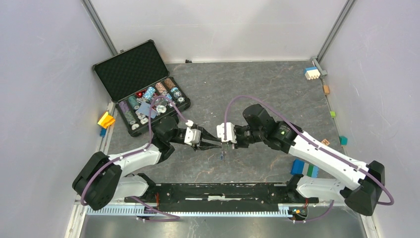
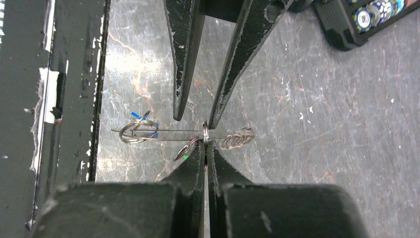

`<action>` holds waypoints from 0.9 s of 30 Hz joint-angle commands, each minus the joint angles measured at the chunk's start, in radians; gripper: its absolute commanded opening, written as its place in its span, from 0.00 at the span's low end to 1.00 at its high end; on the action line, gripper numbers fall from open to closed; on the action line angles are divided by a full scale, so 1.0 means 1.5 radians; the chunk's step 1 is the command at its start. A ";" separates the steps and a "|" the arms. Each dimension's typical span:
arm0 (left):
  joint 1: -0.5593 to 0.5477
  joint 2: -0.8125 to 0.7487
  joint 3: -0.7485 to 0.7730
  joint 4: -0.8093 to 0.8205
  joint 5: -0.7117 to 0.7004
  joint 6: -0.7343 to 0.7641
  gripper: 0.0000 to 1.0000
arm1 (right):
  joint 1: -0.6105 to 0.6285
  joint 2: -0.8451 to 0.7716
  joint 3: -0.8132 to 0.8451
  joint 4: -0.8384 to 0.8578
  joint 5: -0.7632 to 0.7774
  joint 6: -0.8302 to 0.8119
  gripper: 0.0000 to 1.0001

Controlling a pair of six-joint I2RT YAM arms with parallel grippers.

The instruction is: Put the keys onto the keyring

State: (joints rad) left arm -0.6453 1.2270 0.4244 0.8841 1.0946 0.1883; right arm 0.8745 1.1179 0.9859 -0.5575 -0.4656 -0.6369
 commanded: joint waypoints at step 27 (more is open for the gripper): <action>0.005 0.001 -0.026 0.054 -0.089 0.083 0.27 | 0.071 0.117 0.149 -0.104 0.164 -0.001 0.00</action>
State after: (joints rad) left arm -0.6407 1.2259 0.3882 0.8894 0.9840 0.3092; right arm 0.9756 1.2953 1.1507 -0.7246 -0.2256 -0.6373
